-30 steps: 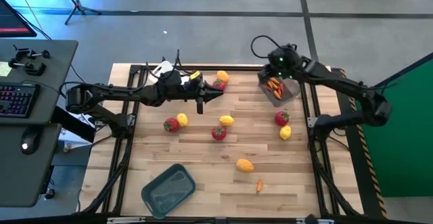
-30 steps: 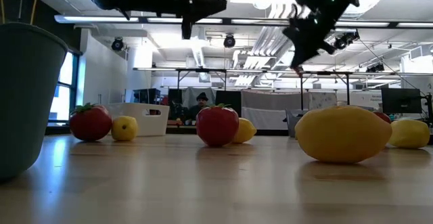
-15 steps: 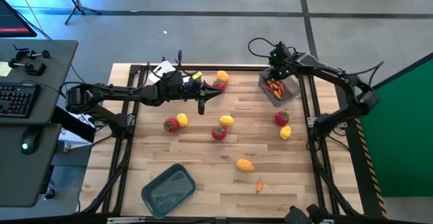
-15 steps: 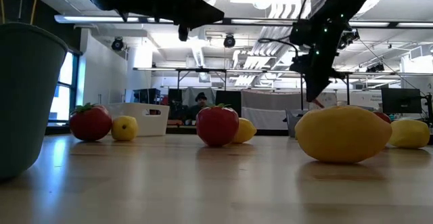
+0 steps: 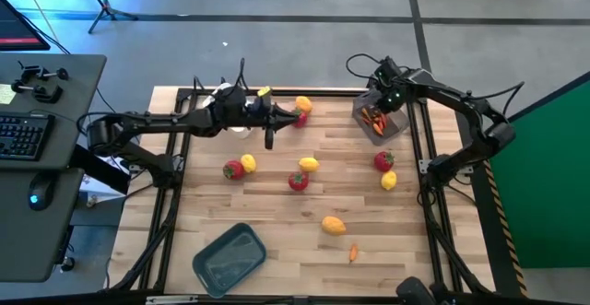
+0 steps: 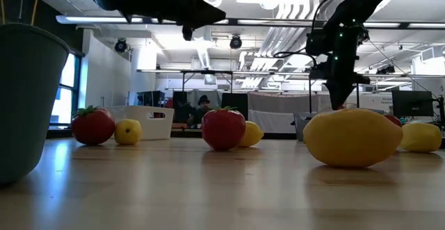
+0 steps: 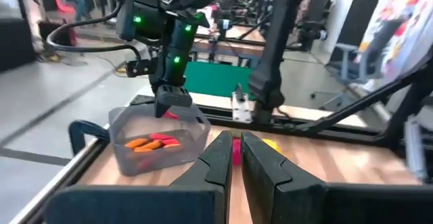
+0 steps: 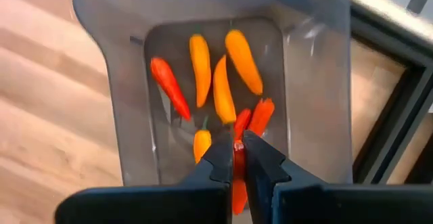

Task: Sort produce into baskets
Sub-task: Put the red chili pepper into the black transparent bin, then put the orange chili pepper into the black transparent bin

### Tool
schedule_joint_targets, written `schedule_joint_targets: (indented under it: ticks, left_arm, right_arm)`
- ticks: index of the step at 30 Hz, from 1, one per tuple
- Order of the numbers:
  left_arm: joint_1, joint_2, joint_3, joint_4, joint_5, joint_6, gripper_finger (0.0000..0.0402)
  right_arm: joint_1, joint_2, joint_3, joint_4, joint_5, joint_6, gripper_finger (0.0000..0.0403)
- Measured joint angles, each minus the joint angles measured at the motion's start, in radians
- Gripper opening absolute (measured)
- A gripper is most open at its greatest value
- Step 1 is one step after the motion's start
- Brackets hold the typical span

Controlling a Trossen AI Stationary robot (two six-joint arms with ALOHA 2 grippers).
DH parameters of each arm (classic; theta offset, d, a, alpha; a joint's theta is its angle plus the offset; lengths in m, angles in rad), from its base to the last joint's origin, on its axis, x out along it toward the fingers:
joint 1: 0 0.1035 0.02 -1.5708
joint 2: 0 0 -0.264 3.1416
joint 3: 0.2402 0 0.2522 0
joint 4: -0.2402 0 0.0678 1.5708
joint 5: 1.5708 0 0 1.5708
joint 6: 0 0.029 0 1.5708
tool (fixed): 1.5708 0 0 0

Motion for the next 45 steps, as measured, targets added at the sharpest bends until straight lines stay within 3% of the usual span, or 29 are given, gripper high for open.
schedule_joint_targets:
  ticks: [3, 19, 23, 28, 32, 36, 40, 45]
  left_arm:
    - [0.017, -0.002, 0.016, -0.044, 0.034, -0.025, 0.0017]
    - [0.026, -0.010, 0.015, -0.167, -0.011, -0.039, 0.0017]
    - [0.018, -0.010, 0.015, -0.153, -0.104, -0.071, 0.0017]
    - [0.013, -0.010, 0.011, -0.087, -0.108, -0.065, 0.0017]
    - [0.020, -0.010, 0.011, -0.065, -0.109, -0.057, 0.0017]
    - [0.026, -0.002, 0.009, -0.087, -0.144, -0.031, 0.0017]
    - [0.026, -0.002, 0.010, -0.104, -0.203, -0.030, 0.0017]
    - [0.026, -0.002, 0.010, -0.108, -0.212, -0.028, 0.0017]
  right_arm:
    - [0.001, 0.000, 0.000, -0.009, -0.002, 0.000, 0.0005]
    - [0.007, 0.146, 0.000, 0.078, -0.021, 0.041, 0.0010]
    - [-0.003, 0.170, 0.000, 0.044, -0.036, 0.109, 0.0035]
    - [-0.014, 0.168, 0.025, -0.023, -0.041, 0.167, 0.0105]
    - [-0.031, 0.143, 0.126, -0.114, -0.052, 0.209, 0.0156]
    - [-0.016, 0.090, 0.223, -0.194, -0.095, 0.245, 0.0181]
    - [0.058, -0.005, 0.276, -0.260, -0.108, 0.322, 0.0172]
    - [0.206, -0.147, 0.279, -0.293, -0.075, 0.510, 0.0126]
